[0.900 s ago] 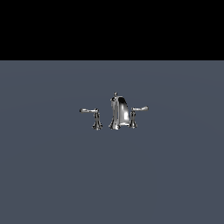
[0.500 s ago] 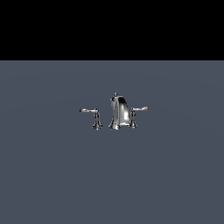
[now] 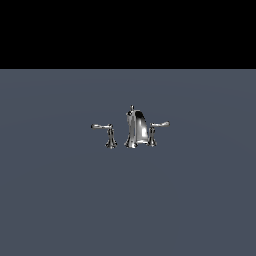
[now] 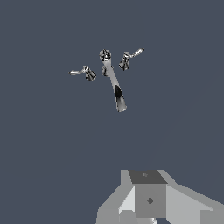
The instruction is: Turn on the faucet by rotating a designated handle.
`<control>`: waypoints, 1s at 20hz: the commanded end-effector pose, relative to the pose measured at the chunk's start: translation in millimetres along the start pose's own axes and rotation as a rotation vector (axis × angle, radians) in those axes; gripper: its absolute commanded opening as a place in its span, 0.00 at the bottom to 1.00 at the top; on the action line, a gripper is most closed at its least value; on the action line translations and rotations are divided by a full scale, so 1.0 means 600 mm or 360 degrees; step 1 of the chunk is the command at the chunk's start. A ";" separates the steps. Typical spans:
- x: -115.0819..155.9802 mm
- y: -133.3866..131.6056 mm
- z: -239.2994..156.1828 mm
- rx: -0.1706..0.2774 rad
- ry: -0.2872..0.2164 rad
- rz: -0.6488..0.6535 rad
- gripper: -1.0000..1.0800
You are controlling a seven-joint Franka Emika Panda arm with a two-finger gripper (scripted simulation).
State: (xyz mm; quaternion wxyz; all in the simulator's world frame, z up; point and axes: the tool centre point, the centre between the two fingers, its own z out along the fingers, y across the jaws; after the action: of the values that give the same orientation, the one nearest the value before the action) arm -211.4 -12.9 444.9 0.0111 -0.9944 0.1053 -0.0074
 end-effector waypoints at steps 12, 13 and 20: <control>0.132 -0.043 0.152 -0.0006 0.0000 0.0495 0.00; 0.143 -0.044 0.163 -0.0007 0.0000 0.0532 0.00; 0.214 -0.047 0.239 -0.0011 0.0000 0.0781 0.00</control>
State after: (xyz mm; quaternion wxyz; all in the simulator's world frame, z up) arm -86.9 -7.3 313.7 0.0092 -0.9449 0.3272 -0.0041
